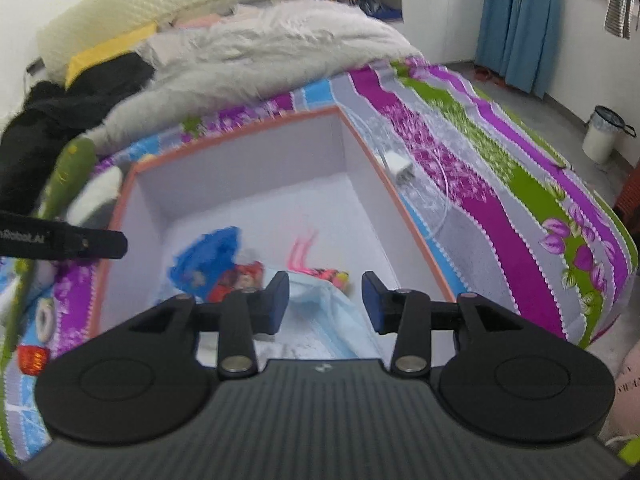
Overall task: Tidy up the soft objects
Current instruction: 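Withdraw both grippers from the pink box back over the bed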
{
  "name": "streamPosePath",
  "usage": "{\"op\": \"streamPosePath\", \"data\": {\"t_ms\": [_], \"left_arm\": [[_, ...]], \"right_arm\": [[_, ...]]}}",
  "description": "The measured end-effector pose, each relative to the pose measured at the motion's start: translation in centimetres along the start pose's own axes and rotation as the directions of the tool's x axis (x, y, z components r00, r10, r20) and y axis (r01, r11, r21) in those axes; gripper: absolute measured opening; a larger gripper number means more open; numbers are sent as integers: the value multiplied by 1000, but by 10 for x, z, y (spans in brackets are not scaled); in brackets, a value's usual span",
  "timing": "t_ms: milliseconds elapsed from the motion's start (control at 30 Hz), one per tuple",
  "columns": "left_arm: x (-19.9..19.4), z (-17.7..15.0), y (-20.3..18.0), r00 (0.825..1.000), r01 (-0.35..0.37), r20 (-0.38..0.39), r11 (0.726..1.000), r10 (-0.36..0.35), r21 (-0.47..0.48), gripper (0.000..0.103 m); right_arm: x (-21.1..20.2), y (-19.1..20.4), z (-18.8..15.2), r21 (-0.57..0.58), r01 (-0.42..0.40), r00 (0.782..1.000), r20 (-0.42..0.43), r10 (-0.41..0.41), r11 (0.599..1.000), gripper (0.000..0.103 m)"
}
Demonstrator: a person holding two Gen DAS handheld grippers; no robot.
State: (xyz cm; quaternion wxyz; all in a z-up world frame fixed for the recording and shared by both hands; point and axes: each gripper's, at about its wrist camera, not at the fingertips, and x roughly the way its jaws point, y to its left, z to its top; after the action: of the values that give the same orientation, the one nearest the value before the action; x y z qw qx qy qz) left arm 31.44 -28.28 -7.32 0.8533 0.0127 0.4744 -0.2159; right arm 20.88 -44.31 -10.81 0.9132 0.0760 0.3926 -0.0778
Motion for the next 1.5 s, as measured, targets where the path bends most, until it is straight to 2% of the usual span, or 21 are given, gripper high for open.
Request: {"op": "streamPosePath", "data": {"t_ms": [133,300,700,867,1000,1500], "left_arm": [[-33,-12,0,997,-8,80,999,4,43,45],[-70,-35,6,990,11,141,999,-17,45,45],[-153,-91,23,962,-7,272,998,-11,64,45],[-176,-118,37,956,5,292,999,-14,32,45],[-187,-141,46,955,-10,295,1000,7,10,45],[-193,-213,89,967,-45,247,995,64,-84,45]], "right_arm": [[-28,10,0,-13,-29,996,78,30,999,43],[-61,27,-11,-41,-63,984,164,69,997,43],[-119,61,-46,-80,-127,949,281,145,989,43],[-136,70,-63,-71,-141,937,313,156,987,43],[-141,78,-73,-83,-146,936,309,165,986,43],[-158,114,-123,-134,-182,940,268,213,974,43]]}}
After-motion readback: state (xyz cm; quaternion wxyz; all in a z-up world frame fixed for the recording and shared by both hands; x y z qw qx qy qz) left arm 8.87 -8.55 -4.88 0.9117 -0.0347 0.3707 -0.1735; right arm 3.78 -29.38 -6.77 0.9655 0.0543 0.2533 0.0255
